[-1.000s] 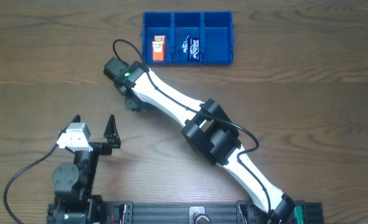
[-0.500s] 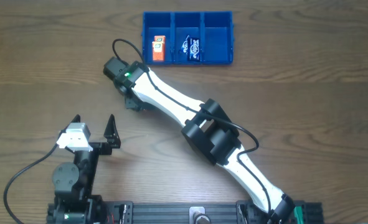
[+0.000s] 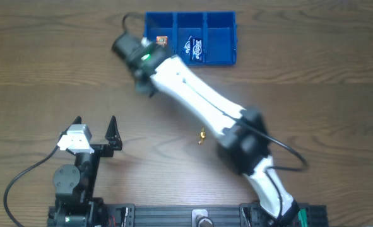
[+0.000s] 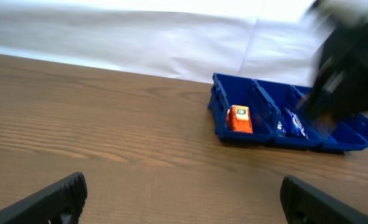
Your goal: Sort Candies Into Trays
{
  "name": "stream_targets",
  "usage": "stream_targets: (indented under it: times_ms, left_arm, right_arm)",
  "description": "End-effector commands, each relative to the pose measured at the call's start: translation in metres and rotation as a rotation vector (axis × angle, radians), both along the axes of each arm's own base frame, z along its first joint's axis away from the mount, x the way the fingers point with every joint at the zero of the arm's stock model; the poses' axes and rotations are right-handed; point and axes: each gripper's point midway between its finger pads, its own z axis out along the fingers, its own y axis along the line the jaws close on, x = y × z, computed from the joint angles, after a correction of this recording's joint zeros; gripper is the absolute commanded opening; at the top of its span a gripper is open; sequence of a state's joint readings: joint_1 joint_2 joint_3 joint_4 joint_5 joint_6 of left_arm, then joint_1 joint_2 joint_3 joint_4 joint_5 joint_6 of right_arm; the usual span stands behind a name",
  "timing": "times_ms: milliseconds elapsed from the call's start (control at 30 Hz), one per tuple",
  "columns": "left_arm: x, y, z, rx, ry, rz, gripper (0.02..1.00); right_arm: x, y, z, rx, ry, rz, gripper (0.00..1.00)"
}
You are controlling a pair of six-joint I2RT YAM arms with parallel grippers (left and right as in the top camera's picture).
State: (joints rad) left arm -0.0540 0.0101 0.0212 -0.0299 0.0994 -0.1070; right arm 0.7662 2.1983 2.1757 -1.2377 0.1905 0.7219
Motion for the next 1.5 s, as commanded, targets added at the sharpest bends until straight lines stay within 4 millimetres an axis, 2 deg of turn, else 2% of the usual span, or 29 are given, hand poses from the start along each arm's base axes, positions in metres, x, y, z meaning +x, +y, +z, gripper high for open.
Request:
stream_targets:
  times_ms: [33,133,200,333,400,533,767,1000,1433,1500]
  left_arm:
    - [-0.001,-0.002,-0.016,0.007,0.048,-0.014,0.998]
    - [-0.001,-0.002,-0.016,0.007,0.047,-0.014,0.998]
    - [-0.001,-0.002,-0.016,0.007,0.047,-0.014,0.998]
    - [-0.001,-0.002,-0.016,0.007,0.047,-0.014,0.998]
    - [-0.001,-0.002,-0.016,0.007,0.047,-0.014,0.998]
    - [-0.001,-0.002,-0.016,0.007,0.047,-0.014,0.998]
    - [-0.001,-0.002,-0.016,0.007,0.047,-0.014,0.998]
    - [-0.001,-0.002,-0.016,0.007,0.047,-0.014,0.996]
    - [-0.001,-0.002,-0.016,0.007,0.047,-0.014,0.998]
    - [-0.001,-0.002,-0.016,0.007,0.047,-0.014,0.998]
  right_arm:
    - [0.046,-0.076,0.053,-0.023,-0.134,-0.111,0.200]
    - [0.074,-0.115,0.058,-0.022,-0.164,-0.180,0.205]
    - [0.090,-0.134,0.056,-0.024,-0.182,-0.210,0.207]
    - [0.111,-0.152,0.056,-0.024,-0.233,-0.238,0.209]
    - [0.118,-0.155,0.055,-0.028,-0.250,-0.235,0.209]
    - [0.135,-0.166,0.041,-0.035,-0.258,-0.263,0.209]
    - [0.155,-0.176,0.002,-0.062,-0.230,-0.275,0.211]
    - [0.165,-0.188,-0.037,-0.081,-0.181,-0.297,0.213]
    - [0.167,-0.191,-0.048,-0.080,-0.161,-0.301,0.213]
    - [0.166,-0.191,-0.048,-0.081,-0.159,-0.301,0.266]
